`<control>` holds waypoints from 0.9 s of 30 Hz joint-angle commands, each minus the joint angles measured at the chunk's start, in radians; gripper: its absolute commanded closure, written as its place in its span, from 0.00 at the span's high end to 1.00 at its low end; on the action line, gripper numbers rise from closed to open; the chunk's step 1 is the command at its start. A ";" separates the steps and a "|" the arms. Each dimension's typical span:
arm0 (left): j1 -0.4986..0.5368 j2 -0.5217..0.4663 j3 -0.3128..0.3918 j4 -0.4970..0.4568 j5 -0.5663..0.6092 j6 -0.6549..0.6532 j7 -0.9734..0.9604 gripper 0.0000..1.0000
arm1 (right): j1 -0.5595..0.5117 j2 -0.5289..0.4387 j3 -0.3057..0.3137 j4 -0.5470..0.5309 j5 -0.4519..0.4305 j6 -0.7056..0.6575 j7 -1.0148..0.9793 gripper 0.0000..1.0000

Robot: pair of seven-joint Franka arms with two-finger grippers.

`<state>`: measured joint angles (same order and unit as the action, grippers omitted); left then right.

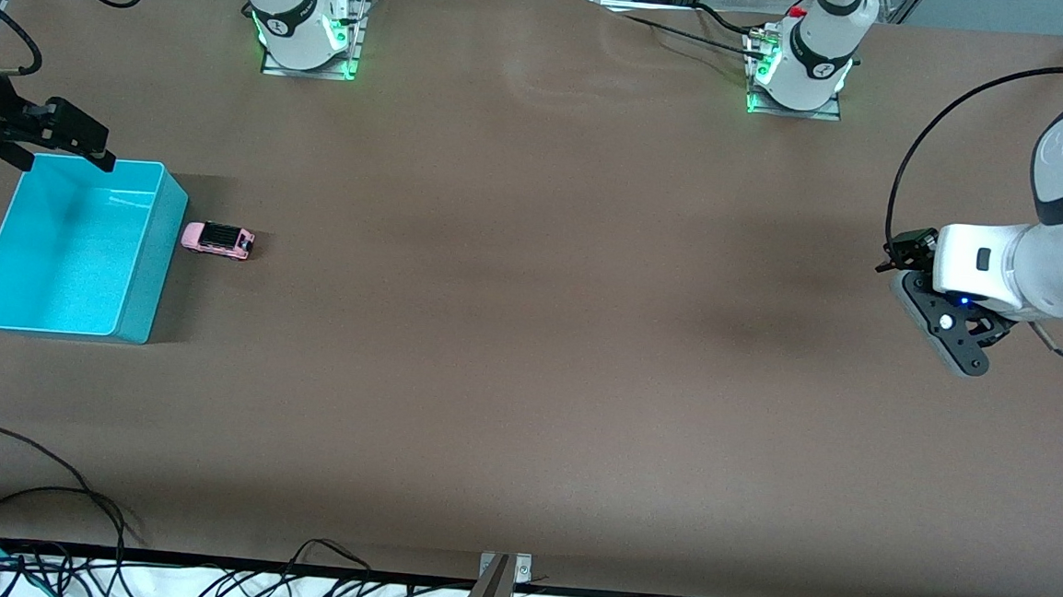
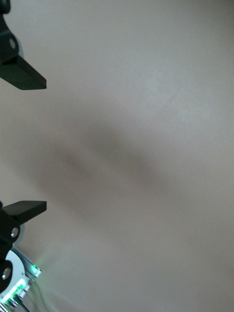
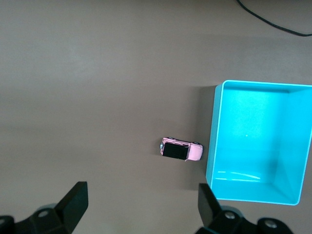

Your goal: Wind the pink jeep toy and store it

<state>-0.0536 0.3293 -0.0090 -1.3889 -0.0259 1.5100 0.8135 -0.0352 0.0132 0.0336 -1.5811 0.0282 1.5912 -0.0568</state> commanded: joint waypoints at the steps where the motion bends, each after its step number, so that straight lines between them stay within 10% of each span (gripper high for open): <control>1: -0.012 -0.065 0.000 -0.015 -0.025 -0.014 -0.144 1.00 | -0.003 0.004 -0.003 0.018 0.015 -0.017 -0.011 1.00; 12: 0.043 -0.230 0.004 -0.231 -0.028 0.249 -0.188 1.00 | -0.003 0.004 -0.003 0.018 0.016 -0.017 -0.011 1.00; 27: 0.020 -0.364 0.049 -0.327 -0.028 0.256 -0.473 1.00 | -0.003 0.018 -0.006 0.013 0.007 -0.071 0.021 1.00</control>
<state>-0.0075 0.0472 0.0257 -1.6464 -0.0342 1.7460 0.4890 -0.0372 0.0276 0.0290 -1.5812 0.0282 1.5801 -0.0564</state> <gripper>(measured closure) 0.000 0.000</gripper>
